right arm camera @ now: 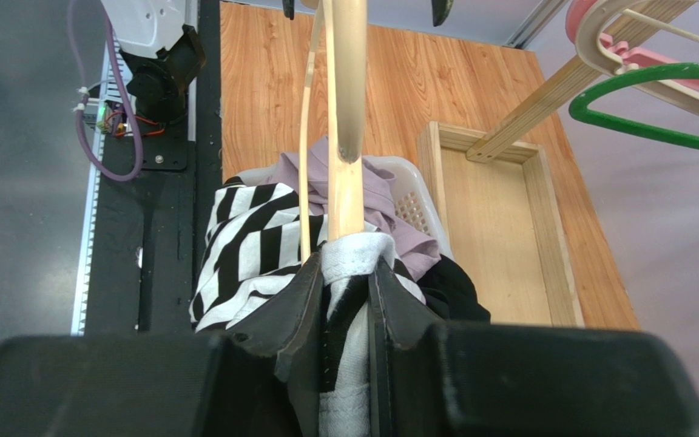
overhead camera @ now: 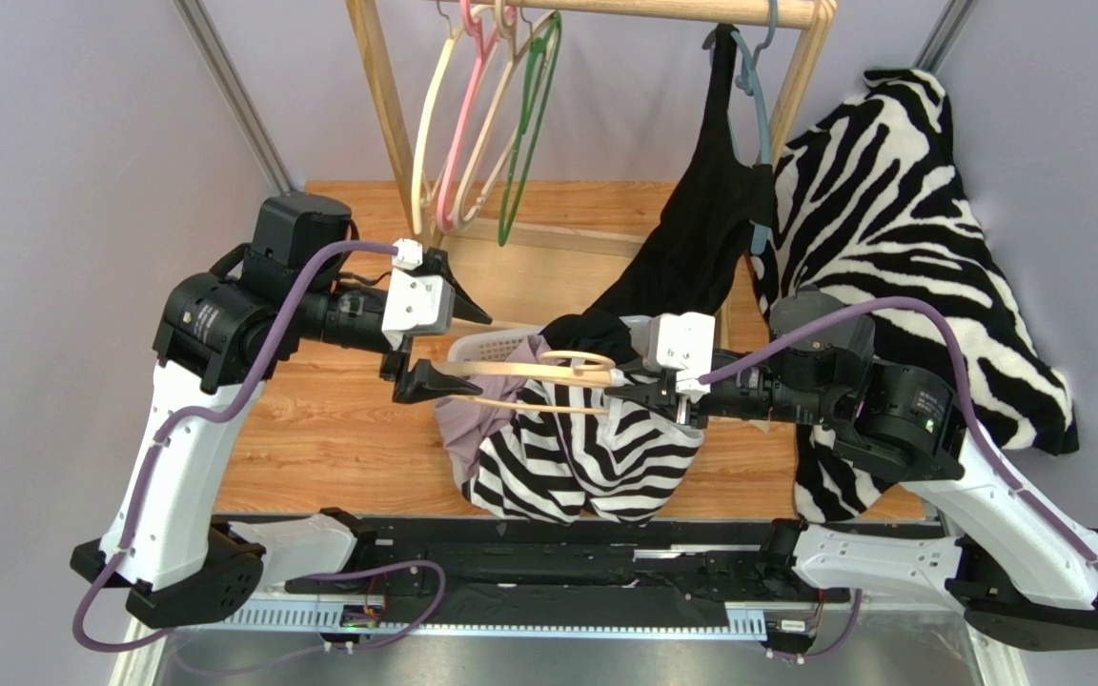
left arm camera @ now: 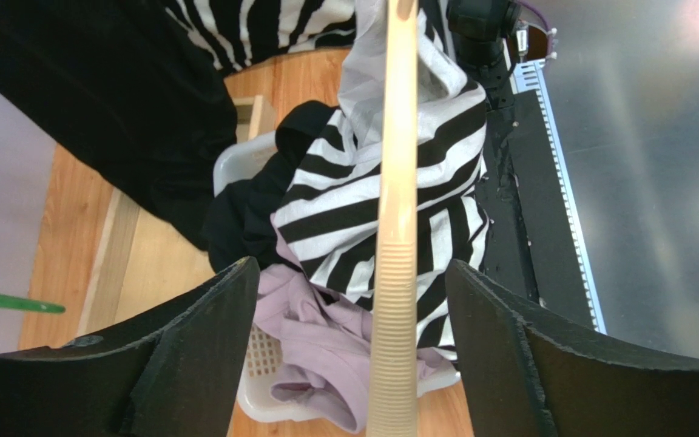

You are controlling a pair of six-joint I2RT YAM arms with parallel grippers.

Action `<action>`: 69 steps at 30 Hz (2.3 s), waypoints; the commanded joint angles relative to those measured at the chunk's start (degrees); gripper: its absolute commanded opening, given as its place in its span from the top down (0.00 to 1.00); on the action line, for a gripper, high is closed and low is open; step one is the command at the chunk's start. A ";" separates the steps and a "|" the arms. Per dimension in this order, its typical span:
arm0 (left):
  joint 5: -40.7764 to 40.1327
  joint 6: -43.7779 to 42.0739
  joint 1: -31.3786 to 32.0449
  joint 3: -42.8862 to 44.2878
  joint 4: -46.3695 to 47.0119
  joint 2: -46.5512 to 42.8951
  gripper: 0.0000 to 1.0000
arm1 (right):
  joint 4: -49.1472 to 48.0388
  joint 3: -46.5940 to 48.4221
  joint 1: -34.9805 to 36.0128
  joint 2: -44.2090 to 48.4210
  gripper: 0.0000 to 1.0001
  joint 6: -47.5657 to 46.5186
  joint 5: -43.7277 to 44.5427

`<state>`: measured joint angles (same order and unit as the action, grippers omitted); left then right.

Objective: Remove the tank top from the hanger

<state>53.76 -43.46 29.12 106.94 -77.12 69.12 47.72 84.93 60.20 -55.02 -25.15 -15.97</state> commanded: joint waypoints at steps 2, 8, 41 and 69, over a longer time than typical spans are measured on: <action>3.03 -7.68 2.42 1.00 -18.93 0.84 0.39 | -4.66 2.79 0.35 0.44 1.00 -2.54 2.51; -3.04 -5.33 6.21 -0.76 -17.20 1.80 0.39 | -5.19 2.79 0.35 0.71 1.00 -2.01 1.64; -28.79 5.14 7.35 -0.94 -4.71 -5.66 1.00 | -3.34 -2.83 0.44 6.51 0.83 -0.34 11.21; -29.24 6.99 6.12 -1.11 -3.47 -7.25 1.00 | -9.85 -12.35 0.44 -0.25 0.92 20.58 30.89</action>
<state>23.88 -37.54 35.53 104.90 -78.85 62.98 38.94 69.36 60.53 -53.56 -9.15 4.75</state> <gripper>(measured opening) 0.268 0.200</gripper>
